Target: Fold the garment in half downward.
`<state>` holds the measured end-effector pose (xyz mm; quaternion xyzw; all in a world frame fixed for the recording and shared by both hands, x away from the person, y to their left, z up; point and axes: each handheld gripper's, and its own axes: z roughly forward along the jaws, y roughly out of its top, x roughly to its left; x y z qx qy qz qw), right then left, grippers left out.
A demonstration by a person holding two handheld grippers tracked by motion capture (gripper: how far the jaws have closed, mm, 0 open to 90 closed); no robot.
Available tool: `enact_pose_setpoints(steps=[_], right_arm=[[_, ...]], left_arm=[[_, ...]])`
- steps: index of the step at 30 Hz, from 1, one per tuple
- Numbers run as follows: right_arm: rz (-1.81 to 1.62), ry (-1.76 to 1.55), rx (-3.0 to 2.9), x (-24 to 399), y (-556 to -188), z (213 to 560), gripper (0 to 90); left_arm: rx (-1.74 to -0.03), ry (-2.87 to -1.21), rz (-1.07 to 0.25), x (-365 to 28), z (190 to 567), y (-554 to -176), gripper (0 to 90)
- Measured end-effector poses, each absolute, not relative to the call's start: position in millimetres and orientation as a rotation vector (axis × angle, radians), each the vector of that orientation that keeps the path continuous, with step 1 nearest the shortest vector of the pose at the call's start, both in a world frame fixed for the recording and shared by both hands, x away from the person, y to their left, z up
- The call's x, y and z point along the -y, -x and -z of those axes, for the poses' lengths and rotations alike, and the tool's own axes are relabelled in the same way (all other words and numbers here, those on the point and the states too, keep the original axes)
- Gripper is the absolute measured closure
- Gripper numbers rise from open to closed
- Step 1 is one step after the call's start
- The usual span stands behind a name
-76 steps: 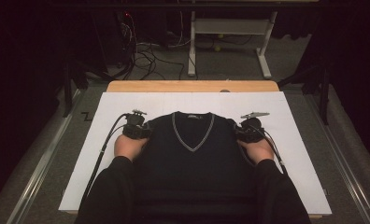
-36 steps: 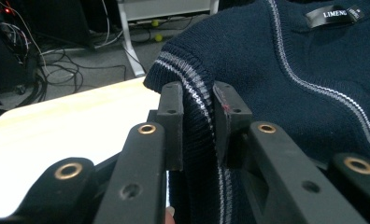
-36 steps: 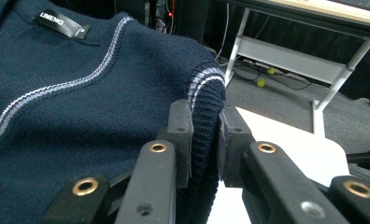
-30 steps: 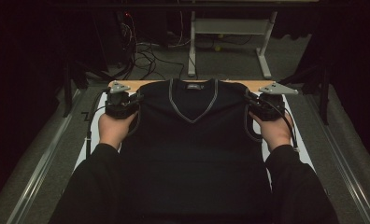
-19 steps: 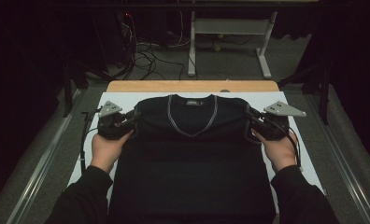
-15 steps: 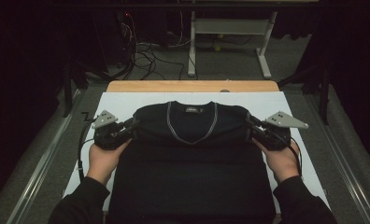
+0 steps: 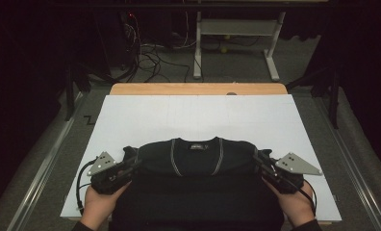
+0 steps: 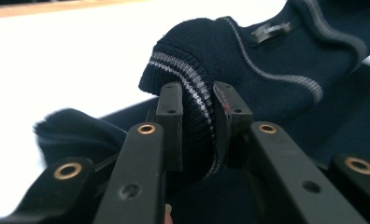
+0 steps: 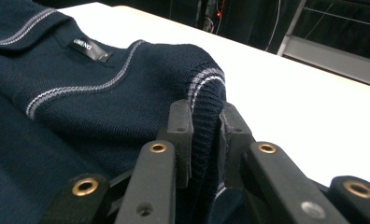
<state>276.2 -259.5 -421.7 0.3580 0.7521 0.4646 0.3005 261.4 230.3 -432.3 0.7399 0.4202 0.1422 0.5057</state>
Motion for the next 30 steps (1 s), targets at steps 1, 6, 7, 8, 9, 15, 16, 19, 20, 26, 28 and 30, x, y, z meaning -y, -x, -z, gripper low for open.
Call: enact_pose_setpoints(steps=[1,6,7,8,9,15,16,19,20,26,28,30], right_arm=[[-1.234,-0.953,-1.998,261.1,-271.4,424.1,78.8],[-1.229,-0.965,-2.039,266.3,-251.9,431.5,78.7],[-1.232,-0.963,-2.044,266.5,-247.7,432.0,78.6],[-1.23,-0.96,-2.051,266.5,-243.4,432.0,78.5],[-1.232,-0.955,-2.056,266.3,-239.2,432.0,78.4],[-1.241,-0.954,-2.09,266.9,-220.1,432.3,78.1],[-1.231,-0.955,-2.096,267.0,-217.7,432.8,78.1],[-1.23,-0.975,-2.122,267.8,-212.8,435.1,77.7],[-1.215,-0.977,-2.137,268.0,-212.5,436.5,77.6],[-1.126,-1.088,-2.245,267.4,-224.4,452.6,76.4],[-1.076,-1.113,-2.269,266.5,-228.5,457.2,75.3],[-1.033,-1.138,-2.289,265.8,-231.3,461.2,73.3]], left_arm=[[-1.008,-1.783,-0.334,-231.1,432.1,-257.3,71.0],[-0.979,-1.844,-0.353,-229.6,438.0,-233.2,70.7],[-0.971,-1.867,-0.363,-228.7,439.5,-228.3,70.6],[-0.963,-1.884,-0.367,-228.2,441.1,-223.8,70.5],[-0.96,-1.895,-0.363,-228.4,442.5,-220.0,70.5],[-0.969,-1.913,-0.336,-233.0,447.1,-204.1,69.8],[-0.976,-1.917,-0.326,-233.3,448.5,-202.8,69.7],[-0.998,-1.954,-0.305,-232.3,454.0,-202.5,69.3],[-1.016,-1.971,-0.294,-231.5,456.5,-204.1,69.2],[-1.126,-2.045,-0.24,-228.6,471.5,-219.3,64.6],[-1.138,-2.049,-0.242,-228.8,473.5,-222.2,60.3],[-1.151,-2.042,-0.235,-230.3,475.5,-224.5,56.3]])
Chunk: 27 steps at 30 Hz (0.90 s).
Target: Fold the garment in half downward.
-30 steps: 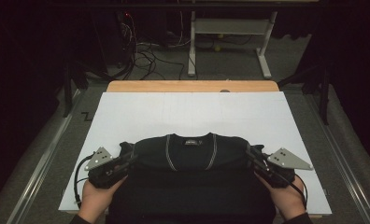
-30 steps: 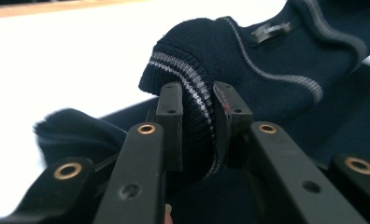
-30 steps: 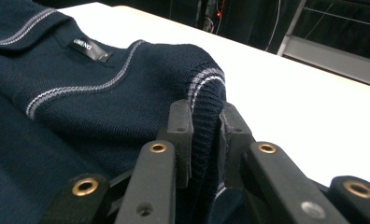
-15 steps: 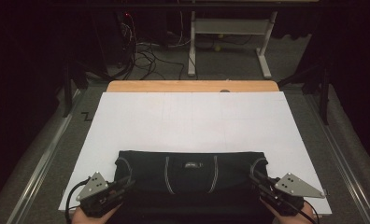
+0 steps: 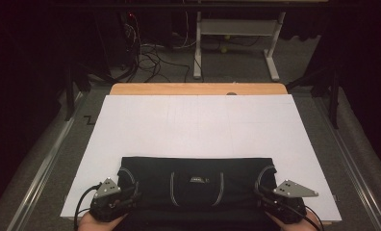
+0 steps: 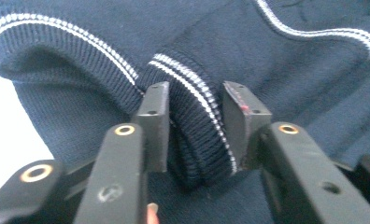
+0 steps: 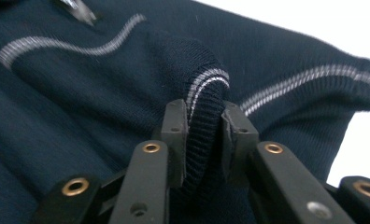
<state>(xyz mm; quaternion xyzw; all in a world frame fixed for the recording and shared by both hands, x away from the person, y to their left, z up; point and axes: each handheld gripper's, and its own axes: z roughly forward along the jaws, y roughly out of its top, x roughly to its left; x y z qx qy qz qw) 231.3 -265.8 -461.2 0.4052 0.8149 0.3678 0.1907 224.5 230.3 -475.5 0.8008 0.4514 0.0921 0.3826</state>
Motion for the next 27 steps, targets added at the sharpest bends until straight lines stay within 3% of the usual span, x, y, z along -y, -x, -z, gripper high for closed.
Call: enact_pose_setpoints(steps=[1,5,7,8,16,21,27], right_arm=[[-1.033,-1.138,-2.289,265.8,-231.3,461.2,73.3],[-1.019,-1.169,-2.286,265.9,-233.5,464.0,59.5],[-1.039,-1.164,-2.278,266.9,-233.2,463.1,57.4],[-1.126,-1.179,-2.239,270.1,-233.7,458.6,52.1],[-1.161,-1.234,-2.096,284.6,-242.3,449.6,42.4],[-1.131,-1.298,-2.034,292.9,-260.0,451.1,34.6],[-1.087,-1.377,-2.015,296.7,-291.6,453.8,26.9]], left_arm=[[-1.151,-2.042,-0.235,-230.3,475.5,-224.5,52.8],[-1.16,-2.019,-0.261,-234.0,474.8,-225.3,34.1],[-1.168,-1.992,-0.274,-237.1,472.0,-225.0,30.1],[-1.192,-1.945,-0.28,-242.3,468.4,-225.4,27.8],[-1.223,-1.853,-0.345,-260.5,459.9,-237.7,23.8],[-1.251,-1.853,-0.356,-259.7,456.5,-261.8,12.5],[-1.329,-1.891,-0.337,-253.5,463.2,-296.7,12.1]])
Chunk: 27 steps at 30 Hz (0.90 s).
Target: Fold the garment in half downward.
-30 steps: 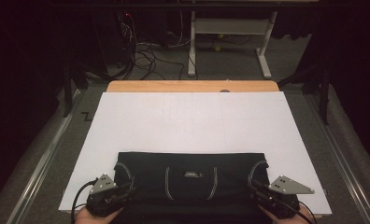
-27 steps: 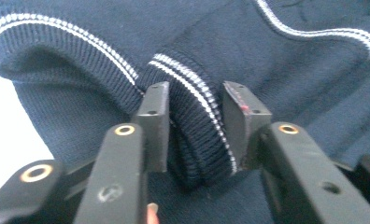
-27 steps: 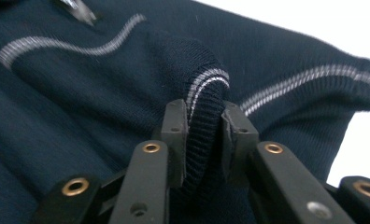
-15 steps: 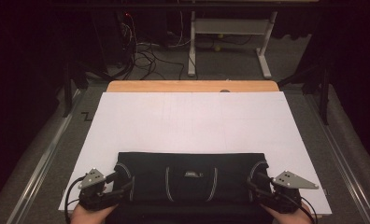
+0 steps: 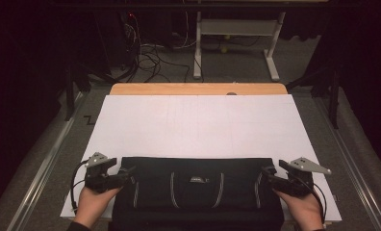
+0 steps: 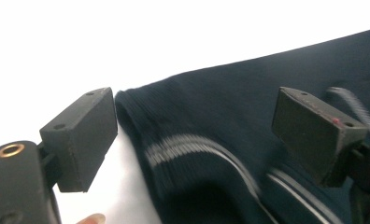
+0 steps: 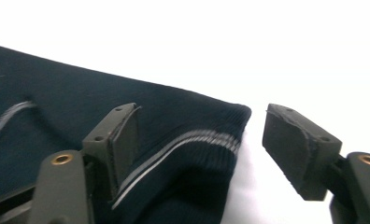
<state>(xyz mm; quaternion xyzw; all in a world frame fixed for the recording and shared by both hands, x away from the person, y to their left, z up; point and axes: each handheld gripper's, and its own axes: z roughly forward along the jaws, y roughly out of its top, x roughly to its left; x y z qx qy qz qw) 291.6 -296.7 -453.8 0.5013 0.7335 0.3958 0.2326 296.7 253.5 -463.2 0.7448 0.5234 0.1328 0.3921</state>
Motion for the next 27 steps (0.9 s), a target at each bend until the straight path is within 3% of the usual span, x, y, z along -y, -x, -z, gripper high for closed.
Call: enact_pose_setpoints(steps=[4,5,7,13,14,15,18,27], right_arm=[[-1.009,-1.484,-2.06,294.6,-310.0,466.0,28.1],[-0.998,-1.495,-2.081,293.9,-311.2,468.0,29.1],[-0.972,-1.482,-2.106,290.5,-309.8,471.6,31.1],[-0.991,-1.457,-2.142,284.7,-306.9,470.9,54.9],[-0.991,-1.457,-2.142,284.7,-306.9,470.9,54.9],[-1.021,-1.448,-2.158,284.5,-307.0,471.9,64.2],[-1.035,-1.437,-2.167,282.9,-307.4,472.6,72.8],[-1.031,-1.361,-2.168,279.4,-303.9,473.3,76.8]], left_arm=[[-1.443,-1.963,-0.279,-249.2,478.6,-308.9,13.1],[-1.432,-1.972,-0.321,-247.6,479.5,-305.9,14.1],[-1.431,-1.988,-0.338,-246.8,478.6,-304.4,23.1],[-1.381,-2.001,-0.343,-241.0,479.2,-299.5,46.1],[-1.381,-2.001,-0.343,-241.0,479.2,-299.5,49.5],[-1.371,-1.996,-0.335,-240.8,479.7,-299.4,54.8],[-1.346,-1.969,-0.291,-241.5,481.8,-300.2,64.8],[-1.285,-1.971,-0.32,-242.1,481.8,-295.3,70.6]])
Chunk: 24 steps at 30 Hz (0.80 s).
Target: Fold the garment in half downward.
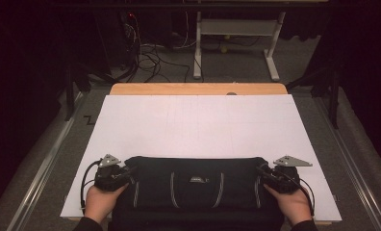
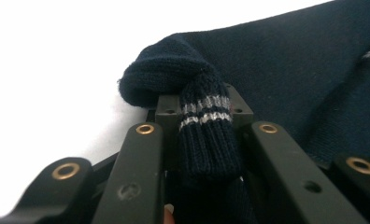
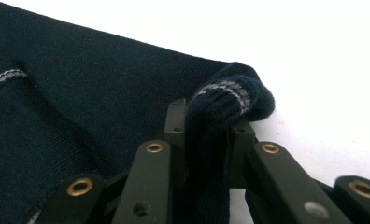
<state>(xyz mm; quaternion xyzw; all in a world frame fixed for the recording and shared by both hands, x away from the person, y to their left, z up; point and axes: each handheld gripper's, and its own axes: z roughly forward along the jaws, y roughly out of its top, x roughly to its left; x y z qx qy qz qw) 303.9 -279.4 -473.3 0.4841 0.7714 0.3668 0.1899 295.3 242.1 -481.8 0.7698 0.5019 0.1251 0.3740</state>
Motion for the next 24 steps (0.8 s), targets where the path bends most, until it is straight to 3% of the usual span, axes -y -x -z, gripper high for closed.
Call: enact_pose_setpoints(steps=[24], right_arm=[[-1.055,-1.291,-2.106,279.8,-295.0,466.8,77.1]], left_arm=[[-1.194,-1.89,-0.448,-237.3,463.4,-280.5,72.3]])
